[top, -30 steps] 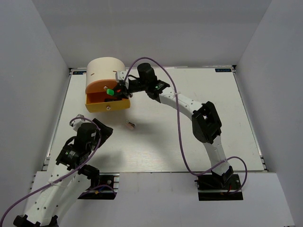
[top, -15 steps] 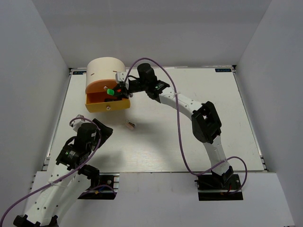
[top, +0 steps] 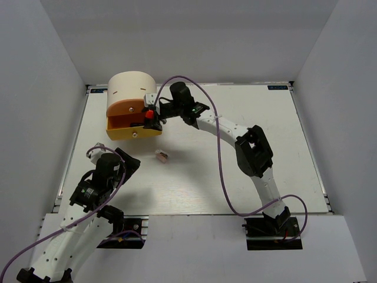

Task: Sort the stationery into containers
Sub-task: Place the pen in the drawer, then close the drawer in the storage box.

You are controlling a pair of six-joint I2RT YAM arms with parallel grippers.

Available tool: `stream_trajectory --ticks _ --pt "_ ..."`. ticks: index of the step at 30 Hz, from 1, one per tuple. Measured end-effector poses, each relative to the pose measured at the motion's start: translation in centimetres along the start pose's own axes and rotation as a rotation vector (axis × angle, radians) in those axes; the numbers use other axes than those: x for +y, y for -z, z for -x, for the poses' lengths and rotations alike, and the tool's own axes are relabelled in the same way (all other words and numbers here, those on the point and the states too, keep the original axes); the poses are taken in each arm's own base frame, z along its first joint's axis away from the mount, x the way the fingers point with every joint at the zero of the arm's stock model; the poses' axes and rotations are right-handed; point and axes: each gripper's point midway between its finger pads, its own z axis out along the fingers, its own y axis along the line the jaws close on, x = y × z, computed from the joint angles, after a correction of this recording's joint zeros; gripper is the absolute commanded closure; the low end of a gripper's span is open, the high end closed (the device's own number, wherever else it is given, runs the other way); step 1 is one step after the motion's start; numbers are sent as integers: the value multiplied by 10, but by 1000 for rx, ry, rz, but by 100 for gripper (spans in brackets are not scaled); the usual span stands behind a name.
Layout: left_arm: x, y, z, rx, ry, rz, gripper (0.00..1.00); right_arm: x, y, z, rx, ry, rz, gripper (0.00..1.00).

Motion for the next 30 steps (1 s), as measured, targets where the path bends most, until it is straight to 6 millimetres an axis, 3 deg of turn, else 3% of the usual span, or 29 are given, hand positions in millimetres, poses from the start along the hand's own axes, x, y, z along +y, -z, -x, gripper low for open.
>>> stream_trajectory --ticks 3,7,13,15,17,20,22,24,25,28,30 --pt "0 0 0 -2 0 0 10 2 1 -1 1 -1 4 26" --pt "0 -1 1 -7 1 0 10 8 6 2 2 -13 5 37" --pt "1 -3 0 -6 0 2 10 -1 23 39 -38 3 -38 57" --pt "-1 -4 1 -11 3 -8 12 -6 34 55 -55 10 -67 75" --pt "-3 -7 0 -14 7 -15 19 -10 46 67 -62 9 -99 100" --pt "-5 -18 -2 -17 2 -20 25 -16 66 78 -52 -12 -165 100" --pt "-7 -28 -4 -16 -14 -20 37 -21 81 82 -36 -22 -215 100" --pt "-10 -37 -3 -19 -50 -16 46 -26 96 82 -14 -39 -260 81" --pt "-14 -42 -1 -28 -63 -21 48 -27 104 80 1 -57 -280 77" --pt "-21 -58 4 -33 -154 6 55 -26 132 59 71 -118 -331 75" --pt "-30 -69 8 -28 -211 25 53 -18 151 39 127 -179 -353 75"
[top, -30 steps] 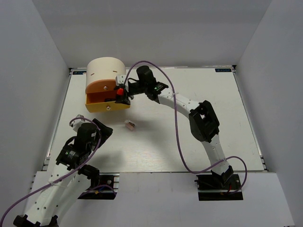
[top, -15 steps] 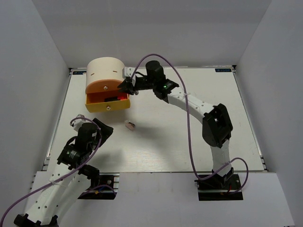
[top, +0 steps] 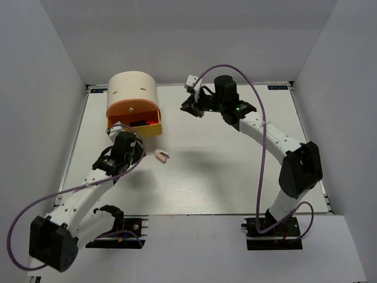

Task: Sort the stationery into containers
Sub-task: Close the drawer in the storage box.

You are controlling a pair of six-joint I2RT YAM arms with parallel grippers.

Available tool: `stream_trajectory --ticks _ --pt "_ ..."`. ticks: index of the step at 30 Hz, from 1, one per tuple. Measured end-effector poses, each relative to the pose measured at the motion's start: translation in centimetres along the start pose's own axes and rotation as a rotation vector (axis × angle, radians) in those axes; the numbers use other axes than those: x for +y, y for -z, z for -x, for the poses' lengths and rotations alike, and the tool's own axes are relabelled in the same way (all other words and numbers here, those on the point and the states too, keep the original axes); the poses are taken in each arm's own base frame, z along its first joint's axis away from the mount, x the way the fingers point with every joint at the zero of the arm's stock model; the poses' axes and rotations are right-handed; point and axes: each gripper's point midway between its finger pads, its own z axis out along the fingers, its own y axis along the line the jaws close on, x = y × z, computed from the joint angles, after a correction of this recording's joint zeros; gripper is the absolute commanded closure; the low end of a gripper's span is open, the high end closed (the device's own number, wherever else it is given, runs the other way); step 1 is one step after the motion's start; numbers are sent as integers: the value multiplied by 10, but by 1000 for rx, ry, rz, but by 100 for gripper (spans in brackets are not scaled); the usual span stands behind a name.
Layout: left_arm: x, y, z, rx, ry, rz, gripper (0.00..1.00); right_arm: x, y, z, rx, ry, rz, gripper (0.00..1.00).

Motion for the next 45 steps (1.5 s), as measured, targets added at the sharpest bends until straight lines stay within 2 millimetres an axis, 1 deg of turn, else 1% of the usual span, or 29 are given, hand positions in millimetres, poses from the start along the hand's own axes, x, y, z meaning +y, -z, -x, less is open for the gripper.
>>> stream_trajectory --ticks 1,3,4,5,7,9,12,14,15,18,20,27,31,35,40,45 --pt "-5 -5 4 5 -30 8 44 -2 10 -12 31 -28 -12 73" --pt "-16 -16 11 9 -69 14 34 -2 28 -34 90 -80 -23 66" --pt "-21 -22 14 10 -86 11 29 -1 37 -45 120 -108 -28 57" --pt "-25 -26 16 9 -99 6 29 0 45 -54 146 -133 -32 56" --pt "-31 -33 18 2 -121 -6 27 4 59 -71 193 -169 -40 56" --pt "-34 -39 20 -2 -148 -12 24 10 74 -88 233 -203 -47 54" --pt "-41 -44 26 -10 -181 -16 24 18 96 -107 280 -248 -62 54" --pt "-49 -47 36 -27 -197 -16 29 18 109 -115 295 -269 -80 54" --pt "-53 -49 42 -39 -201 -17 31 17 113 -117 299 -277 -89 54" --pt "-60 -51 55 -79 -216 -22 31 13 124 -123 306 -295 -112 54" --pt "-61 -52 60 -93 -220 -26 31 11 128 -125 306 -304 -120 54" --pt "-60 -57 67 -119 -220 -27 31 7 134 -128 300 -335 -130 54" --pt "-54 -61 69 -126 -216 -6 31 4 137 -129 297 -343 -136 54" --pt "-45 -71 71 -126 -210 30 31 5 139 -133 300 -352 -137 54" --pt "-35 -84 69 -120 -207 70 33 7 141 -139 312 -366 -136 54" --pt "-40 -90 77 -153 -186 54 36 8 144 -144 319 -375 -141 54"
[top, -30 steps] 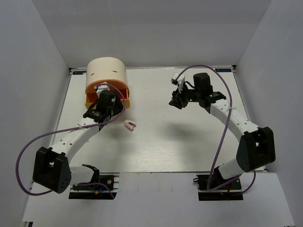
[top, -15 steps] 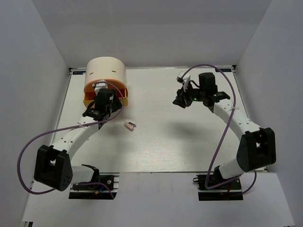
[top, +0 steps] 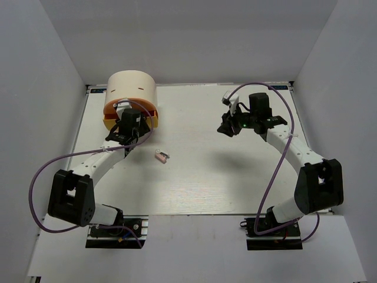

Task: Sort the stationery into containers
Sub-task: Close the drawer in the storage box.

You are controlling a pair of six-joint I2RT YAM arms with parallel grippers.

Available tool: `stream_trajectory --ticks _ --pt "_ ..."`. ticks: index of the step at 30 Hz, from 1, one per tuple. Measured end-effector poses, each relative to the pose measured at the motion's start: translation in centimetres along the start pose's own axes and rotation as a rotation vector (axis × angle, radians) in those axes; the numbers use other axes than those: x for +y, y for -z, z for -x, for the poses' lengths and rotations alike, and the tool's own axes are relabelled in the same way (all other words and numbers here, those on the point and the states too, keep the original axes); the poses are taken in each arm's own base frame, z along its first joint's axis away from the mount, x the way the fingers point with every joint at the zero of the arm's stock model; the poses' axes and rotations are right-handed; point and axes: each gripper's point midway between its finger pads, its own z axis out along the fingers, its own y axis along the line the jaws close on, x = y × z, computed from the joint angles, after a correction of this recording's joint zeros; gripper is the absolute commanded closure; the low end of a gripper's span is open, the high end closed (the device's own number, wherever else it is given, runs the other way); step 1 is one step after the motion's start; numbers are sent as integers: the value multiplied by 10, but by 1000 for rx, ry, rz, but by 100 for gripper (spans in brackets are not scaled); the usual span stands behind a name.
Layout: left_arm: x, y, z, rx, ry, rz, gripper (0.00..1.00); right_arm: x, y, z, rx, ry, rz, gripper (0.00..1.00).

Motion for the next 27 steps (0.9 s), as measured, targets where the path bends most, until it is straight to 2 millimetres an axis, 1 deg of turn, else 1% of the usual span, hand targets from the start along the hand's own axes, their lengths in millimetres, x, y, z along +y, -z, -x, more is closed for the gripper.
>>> stream_trajectory --ticks 5,9,15,19,27 --pt "-10 -3 15 -71 49 -40 39 -2 1 -3 3 -4 -5 54" --pt "-9 -3 17 -110 72 -49 39 -2 1 -7 9 -9 -4 54" --pt "-12 -4 24 -140 93 -55 39 -3 2 -7 7 -8 -3 54" --pt "-14 -6 29 -163 105 -62 36 -3 2 -7 6 -2 -1 54" --pt "-14 -17 21 -151 102 -51 35 -6 4 -8 5 0 -4 54"
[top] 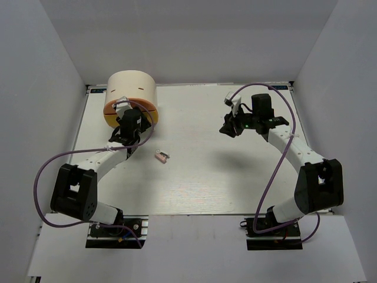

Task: Sort the stationery into containers
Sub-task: Close the drawer in the storage box, then open the drawer in the storage box.

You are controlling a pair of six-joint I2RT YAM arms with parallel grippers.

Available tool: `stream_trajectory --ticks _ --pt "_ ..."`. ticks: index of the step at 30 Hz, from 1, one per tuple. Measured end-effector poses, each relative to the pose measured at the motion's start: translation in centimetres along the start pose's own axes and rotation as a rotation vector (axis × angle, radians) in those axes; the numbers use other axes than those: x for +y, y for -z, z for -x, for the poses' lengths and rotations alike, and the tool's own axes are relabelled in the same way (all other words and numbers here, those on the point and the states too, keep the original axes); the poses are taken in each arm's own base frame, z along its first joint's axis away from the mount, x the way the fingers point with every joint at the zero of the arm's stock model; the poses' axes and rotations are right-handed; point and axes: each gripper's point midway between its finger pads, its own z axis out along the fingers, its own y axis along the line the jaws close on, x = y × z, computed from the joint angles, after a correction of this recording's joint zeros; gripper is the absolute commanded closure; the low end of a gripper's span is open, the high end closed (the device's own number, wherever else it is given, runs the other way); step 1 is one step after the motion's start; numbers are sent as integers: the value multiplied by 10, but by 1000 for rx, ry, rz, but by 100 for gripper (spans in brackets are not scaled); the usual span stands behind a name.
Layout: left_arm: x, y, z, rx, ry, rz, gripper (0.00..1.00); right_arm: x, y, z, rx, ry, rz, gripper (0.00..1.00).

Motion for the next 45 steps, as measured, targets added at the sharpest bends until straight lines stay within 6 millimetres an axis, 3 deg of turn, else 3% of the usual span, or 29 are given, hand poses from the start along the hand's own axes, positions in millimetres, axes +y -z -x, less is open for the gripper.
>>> stream_trajectory --ticks 19,23,26,33,38,40,43,44,45 --pt "-4 -5 5 -32 33 -6 35 -3 2 -3 4 -7 -4 54" --pt "-2 -1 0 -23 37 -13 35 -2 3 -6 16 -7 1 44" --pt "6 14 -12 2 58 -30 32 -1 3 -8 22 -6 3 10" --pt "19 61 -31 49 223 -100 14 -1 2 -15 30 -15 4 10" --pt "25 62 -45 119 352 -72 13 -1 2 -22 37 -59 4 10" --pt "28 56 -57 173 406 -49 13 -2 2 -23 33 -73 5 17" --pt "37 47 -76 256 494 -7 14 -1 2 -27 28 -91 12 42" --pt "37 46 -78 273 531 -13 16 -1 3 -29 27 -95 16 58" --pt "45 44 -85 289 564 5 17 -1 3 -30 25 -96 21 65"
